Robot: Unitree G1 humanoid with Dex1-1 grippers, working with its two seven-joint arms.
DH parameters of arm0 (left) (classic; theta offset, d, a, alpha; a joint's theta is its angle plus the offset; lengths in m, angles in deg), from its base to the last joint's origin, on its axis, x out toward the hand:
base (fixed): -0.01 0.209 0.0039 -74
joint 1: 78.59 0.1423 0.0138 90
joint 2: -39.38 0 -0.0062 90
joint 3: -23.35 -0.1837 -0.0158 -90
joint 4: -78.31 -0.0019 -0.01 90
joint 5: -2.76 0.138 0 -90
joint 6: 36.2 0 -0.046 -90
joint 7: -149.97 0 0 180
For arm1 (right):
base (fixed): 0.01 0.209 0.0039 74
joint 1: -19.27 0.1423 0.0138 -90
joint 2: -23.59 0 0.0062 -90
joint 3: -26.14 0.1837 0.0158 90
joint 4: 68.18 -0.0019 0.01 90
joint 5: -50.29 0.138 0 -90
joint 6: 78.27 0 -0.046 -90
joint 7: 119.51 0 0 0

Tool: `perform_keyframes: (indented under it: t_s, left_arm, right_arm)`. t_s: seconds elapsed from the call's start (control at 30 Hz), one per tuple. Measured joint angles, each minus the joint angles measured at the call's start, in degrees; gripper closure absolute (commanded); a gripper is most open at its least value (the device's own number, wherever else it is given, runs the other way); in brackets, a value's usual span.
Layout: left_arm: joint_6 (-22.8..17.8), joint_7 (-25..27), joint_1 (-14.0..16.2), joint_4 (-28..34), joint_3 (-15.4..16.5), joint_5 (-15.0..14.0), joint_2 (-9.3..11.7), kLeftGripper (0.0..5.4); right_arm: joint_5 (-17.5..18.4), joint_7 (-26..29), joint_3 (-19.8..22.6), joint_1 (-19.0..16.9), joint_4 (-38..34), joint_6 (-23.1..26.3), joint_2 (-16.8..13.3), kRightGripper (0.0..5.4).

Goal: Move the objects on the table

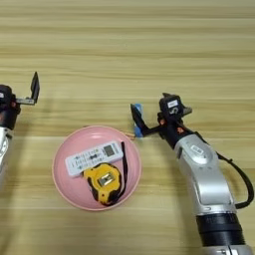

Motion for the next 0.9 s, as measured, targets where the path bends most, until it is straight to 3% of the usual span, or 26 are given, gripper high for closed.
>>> perform_keyframes:
  t_s: [0.37,0.9]
  left_arm:
    - [0.0,-0.2,0.0,0.0,0.0,0.0,0.0,0.00]
    - [0.1,-0.2,0.0,0.0,0.0,0.1,0.0,0.00]
  right_arm:
    - [-0.7,-2.4,1.5,1.6,7.0,0.0,1.2,0.04]
    - [-2.7,-2.3,-0.2,2.6,9.2,-0.2,2.4,0.04]
